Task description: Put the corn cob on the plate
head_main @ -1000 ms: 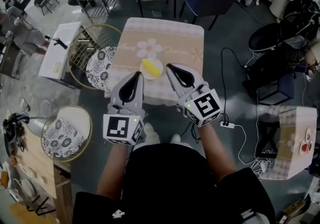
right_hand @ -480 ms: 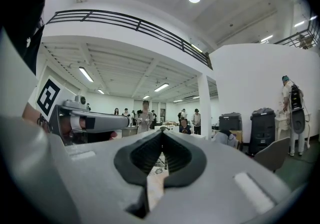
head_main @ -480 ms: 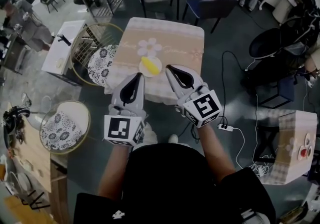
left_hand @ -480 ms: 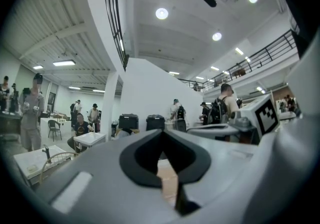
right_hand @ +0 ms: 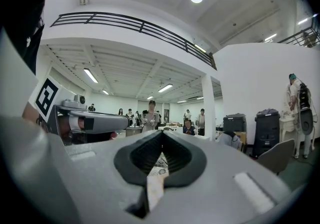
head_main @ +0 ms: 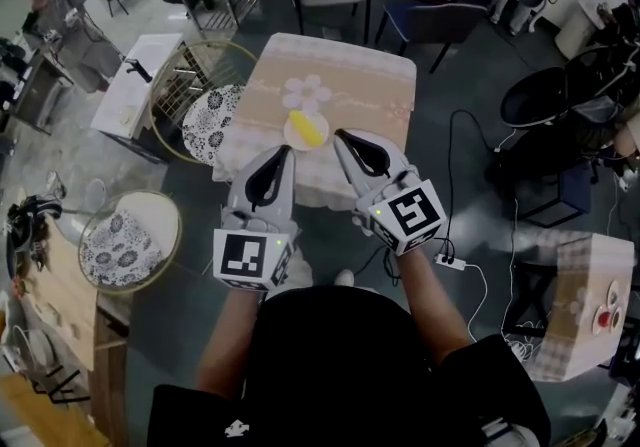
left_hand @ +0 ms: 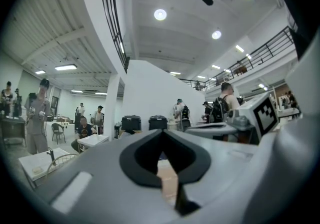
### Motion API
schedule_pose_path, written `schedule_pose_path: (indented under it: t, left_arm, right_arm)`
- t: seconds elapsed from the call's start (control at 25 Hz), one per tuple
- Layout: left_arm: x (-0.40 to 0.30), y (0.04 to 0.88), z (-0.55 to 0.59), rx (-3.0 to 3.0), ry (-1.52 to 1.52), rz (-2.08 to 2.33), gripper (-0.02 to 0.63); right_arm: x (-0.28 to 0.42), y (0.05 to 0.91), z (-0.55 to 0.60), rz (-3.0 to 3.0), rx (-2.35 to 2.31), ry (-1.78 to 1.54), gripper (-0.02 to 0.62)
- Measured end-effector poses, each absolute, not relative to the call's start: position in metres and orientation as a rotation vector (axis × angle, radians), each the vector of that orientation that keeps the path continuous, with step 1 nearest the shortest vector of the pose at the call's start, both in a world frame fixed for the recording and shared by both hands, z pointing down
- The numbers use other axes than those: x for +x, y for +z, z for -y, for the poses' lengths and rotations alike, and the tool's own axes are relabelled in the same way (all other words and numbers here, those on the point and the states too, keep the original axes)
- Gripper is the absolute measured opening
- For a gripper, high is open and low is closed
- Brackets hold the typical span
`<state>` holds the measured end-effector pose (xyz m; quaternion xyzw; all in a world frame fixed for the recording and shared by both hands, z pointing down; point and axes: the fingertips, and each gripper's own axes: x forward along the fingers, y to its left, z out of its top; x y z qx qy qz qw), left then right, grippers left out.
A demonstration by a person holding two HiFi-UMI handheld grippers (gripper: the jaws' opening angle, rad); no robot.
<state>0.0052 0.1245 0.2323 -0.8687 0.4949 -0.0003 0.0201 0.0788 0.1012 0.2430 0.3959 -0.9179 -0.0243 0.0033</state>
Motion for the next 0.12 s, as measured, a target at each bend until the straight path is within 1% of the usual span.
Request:
schedule_pose_path:
  t: [0.12]
  left_arm:
    - [0.0036,0.2312,-0.1288,-2.692,0.000,-1.542,0.008]
  right_arm:
    - [0.0748,0.2406,-0.1053,2.885,1.230,-0.080,0.002]
